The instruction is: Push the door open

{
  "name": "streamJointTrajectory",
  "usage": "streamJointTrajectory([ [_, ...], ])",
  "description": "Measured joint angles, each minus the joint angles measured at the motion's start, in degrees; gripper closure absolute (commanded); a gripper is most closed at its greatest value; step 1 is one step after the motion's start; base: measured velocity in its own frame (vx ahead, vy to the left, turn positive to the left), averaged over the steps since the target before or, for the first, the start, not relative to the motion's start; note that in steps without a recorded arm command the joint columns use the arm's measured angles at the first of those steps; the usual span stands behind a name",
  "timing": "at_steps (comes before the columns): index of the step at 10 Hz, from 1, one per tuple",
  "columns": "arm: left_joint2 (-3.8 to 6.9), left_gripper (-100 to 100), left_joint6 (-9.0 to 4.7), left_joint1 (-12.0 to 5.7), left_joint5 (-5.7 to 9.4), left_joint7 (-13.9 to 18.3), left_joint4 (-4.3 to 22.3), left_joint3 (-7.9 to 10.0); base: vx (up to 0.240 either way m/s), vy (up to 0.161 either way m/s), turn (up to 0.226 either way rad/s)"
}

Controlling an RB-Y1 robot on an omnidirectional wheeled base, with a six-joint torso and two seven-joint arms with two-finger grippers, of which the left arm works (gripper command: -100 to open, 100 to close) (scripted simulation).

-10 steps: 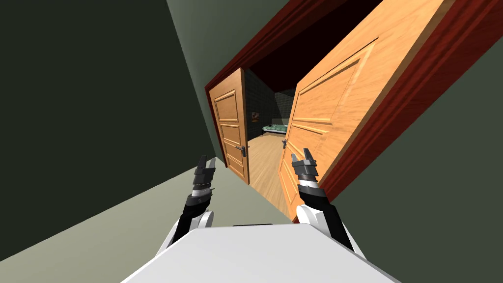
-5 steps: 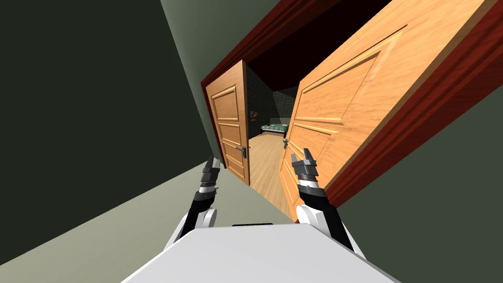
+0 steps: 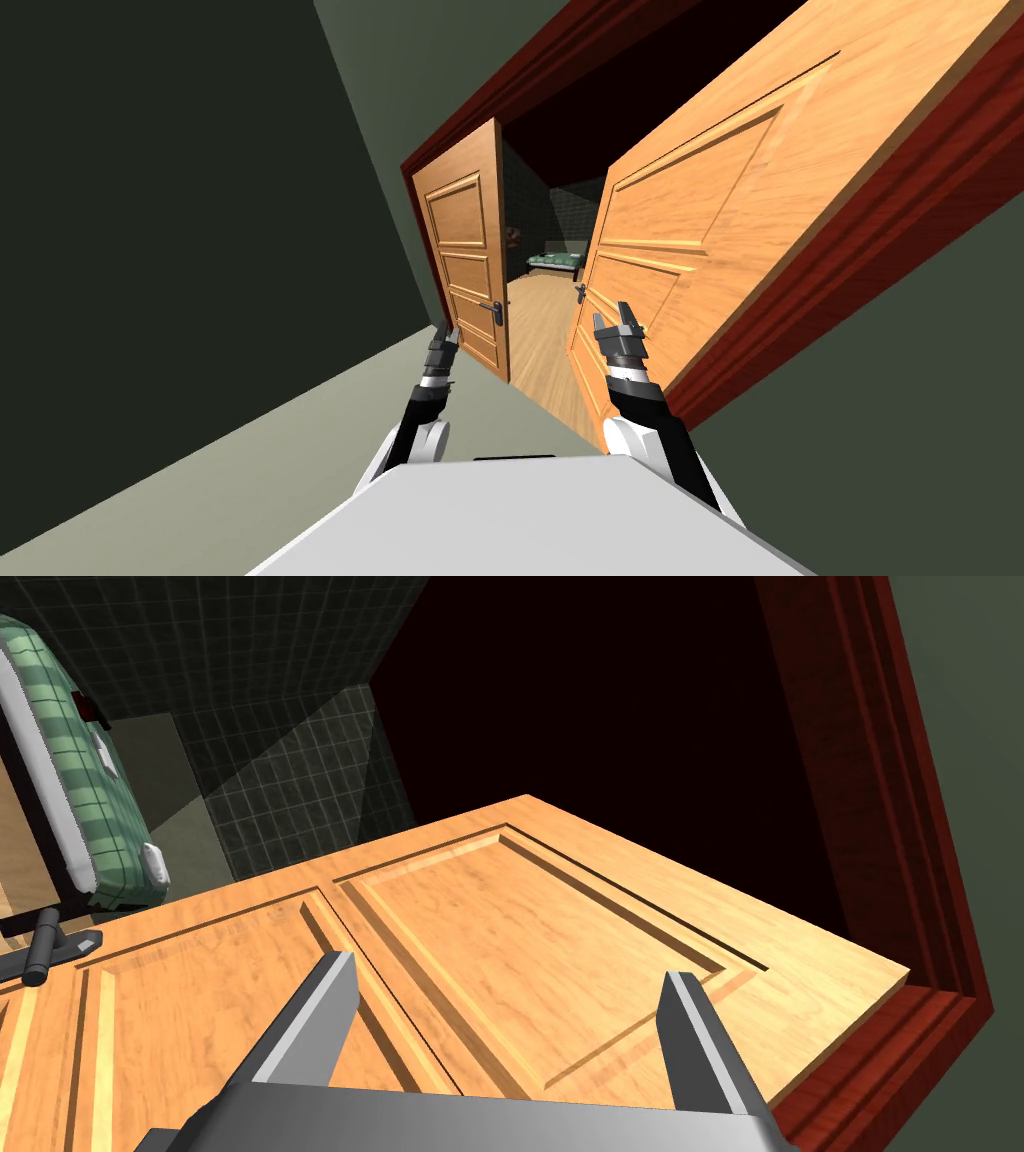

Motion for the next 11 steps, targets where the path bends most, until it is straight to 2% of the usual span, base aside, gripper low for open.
streamJointTrajectory([
  [6, 1.29, -100, 3.64, -4.62, 0.36, 2.1, 7.5, -2.18, 0.081, 0.115, -0.098],
  [7, 1.13, -100, 4.24, -5.55, 0.28, 2.3, 9.0, -2.74, 0.061, 0.099, -0.109],
  [9, 1.67, -100, 5.06, -7.31, 0.48, 3.1, 12.1, -3.39, 0.08, 0.101, -0.102],
  [10, 1.74, -100, 6.28, -8.2, 0.49, 3.4, 12.9, -3.83, 0.089, 0.119, -0.106],
  [11, 1.11, -100, 7.2, -8.9, 0.22, 3.3, 14.0, -4.65, 0.053, 0.088, -0.028],
])
